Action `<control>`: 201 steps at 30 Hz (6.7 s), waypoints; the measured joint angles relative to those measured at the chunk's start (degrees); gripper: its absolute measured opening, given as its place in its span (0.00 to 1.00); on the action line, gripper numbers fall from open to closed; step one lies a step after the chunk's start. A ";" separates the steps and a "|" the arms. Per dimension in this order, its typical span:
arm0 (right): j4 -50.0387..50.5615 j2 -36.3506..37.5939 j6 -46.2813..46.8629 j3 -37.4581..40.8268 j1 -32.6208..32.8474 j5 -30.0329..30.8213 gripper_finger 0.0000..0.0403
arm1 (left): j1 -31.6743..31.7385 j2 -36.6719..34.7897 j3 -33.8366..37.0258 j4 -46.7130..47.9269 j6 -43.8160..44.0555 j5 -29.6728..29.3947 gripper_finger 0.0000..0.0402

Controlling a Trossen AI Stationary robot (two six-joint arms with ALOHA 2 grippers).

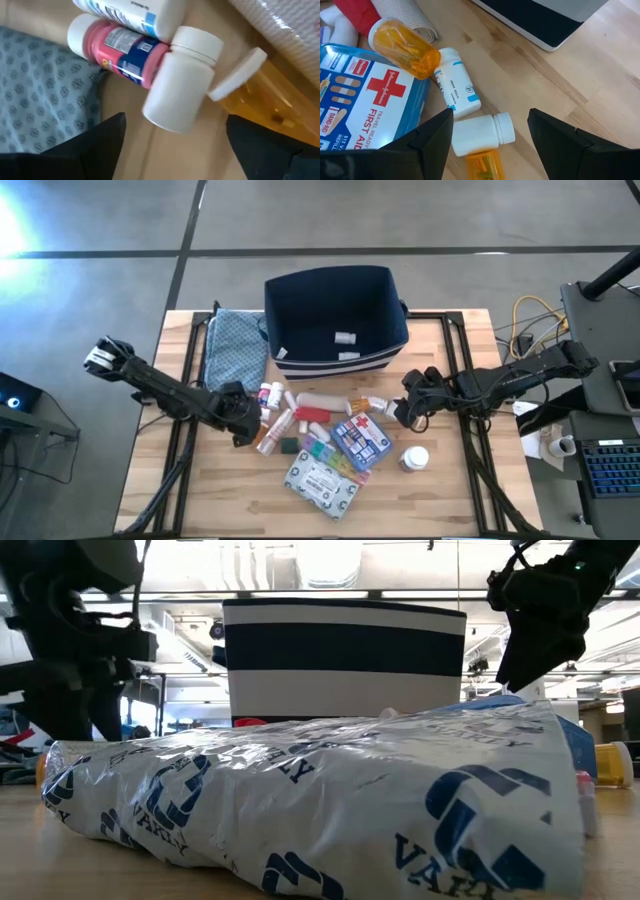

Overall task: Pick & place medical supplies in basket/bin
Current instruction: Put the white pill bottle into the blue bin, then put the orange pill bottle into the blue bin

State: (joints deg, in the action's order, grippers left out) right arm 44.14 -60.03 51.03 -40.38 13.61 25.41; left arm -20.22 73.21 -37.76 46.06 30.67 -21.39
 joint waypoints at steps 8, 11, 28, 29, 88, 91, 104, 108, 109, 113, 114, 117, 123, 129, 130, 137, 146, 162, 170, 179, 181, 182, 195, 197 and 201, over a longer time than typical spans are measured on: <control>-0.07 0.00 0.02 0.00 0.00 0.04 0.61 | 1.88 0.01 1.27 -7.23 -12.29 0.35 0.58; -0.14 0.00 0.12 0.00 0.00 0.04 0.61 | 2.54 0.26 2.53 -11.17 -14.24 0.58 0.53; -0.07 0.00 2.60 0.00 0.00 0.10 0.61 | 5.91 0.26 6.77 -14.17 -12.59 3.50 0.50; -0.06 -0.02 2.60 0.00 0.00 0.11 0.61 | 5.91 0.24 6.90 -14.44 -12.12 3.61 0.48; 5.61 -0.07 -12.22 0.00 0.00 -14.88 0.61 | 9.91 3.79 -49.66 -6.81 -10.60 -18.78 0.77; 9.02 -0.07 -11.96 0.45 0.02 -15.65 0.61 | 6.54 3.63 -49.62 -2.58 -4.64 -18.70 0.77; -0.91 -0.07 -4.76 11.10 0.00 -19.28 0.61 | 2.13 3.65 -44.85 0.99 9.40 -18.78 0.77; -3.13 -0.07 -4.03 13.41 0.00 -17.38 0.61 | 2.13 3.63 -44.70 0.93 9.39 -19.40 0.77; -4.27 -0.07 -4.41 13.94 0.00 -17.18 0.61 | 2.13 3.63 -44.69 0.95 9.39 -19.39 0.77; -9.40 -0.09 -7.33 16.50 0.00 -15.94 0.61 | 2.15 3.63 -44.57 0.92 9.39 -19.39 0.77; -10.42 -0.09 -8.30 17.11 0.00 -15.80 0.61 | 2.22 3.63 -44.44 0.94 9.36 -19.39 0.77; -11.46 -0.09 -9.02 18.46 -0.01 -14.87 0.61 | 2.24 3.63 -44.17 0.95 9.02 -19.37 0.77; -11.83 0.03 -3.59 20.62 0.00 -14.49 0.55 | 2.24 3.63 -43.40 0.95 8.97 -19.34 0.77; -11.52 0.13 -1.46 19.73 -0.02 -14.12 0.42 | 2.24 3.63 -42.99 0.92 8.93 -19.32 0.77; -11.60 0.22 -1.47 18.97 0.00 -13.67 0.42 | 2.24 3.63 -42.99 0.92 8.93 -19.32 0.77; -11.42 3.70 -1.96 11.20 0.00 -8.66 0.45 | 2.24 3.63 -42.95 0.92 8.93 -19.30 0.77; -12.55 8.63 -10.70 -6.16 -0.01 -5.45 0.45 | 2.26 3.63 -42.71 0.91 8.93 -19.39 0.77; -8.35 -16.85 -34.37 -37.25 -29.11 1.79 0.53 | 2.26 3.63 -42.73 0.55 9.06 -19.45 0.77; 2.38 -27.15 -39.76 -51.75 -32.44 1.61 0.76 | 2.20 3.63 -42.56 2.06 10.93 -19.48 0.77; 3.70 -24.95 -42.53 -54.55 -27.39 1.55 0.89 | 1.83 3.48 -40.56 31.26 40.62 -12.39 0.77; 5.26 -23.48 -40.67 -53.91 -26.56 1.56 0.90 | 1.81 3.48 -37.68 34.49 46.65 -8.42 0.77; 6.12 -22.89 -39.82 -53.42 -26.23 1.58 0.90 | 1.63 3.48 -35.86 34.24 48.81 -6.74 0.77; 7.11 -17.62 -33.81 -48.10 -25.00 3.74 0.90 | -0.10 4.00 -11.28 -0.03 58.75 9.16 0.77; 7.12 -17.30 -33.81 -47.79 -24.96 3.72 0.90 | -0.11 4.00 -8.95 -3.62 60.51 9.33 0.77; 7.30 -17.28 -33.85 -47.54 -25.00 3.75 0.90 | -0.71 4.00 -5.84 -6.40 62.84 12.13 0.77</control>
State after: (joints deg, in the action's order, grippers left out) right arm 51.44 -77.31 17.18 -87.92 -11.40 29.16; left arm -20.93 77.21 -43.60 39.65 93.50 -9.26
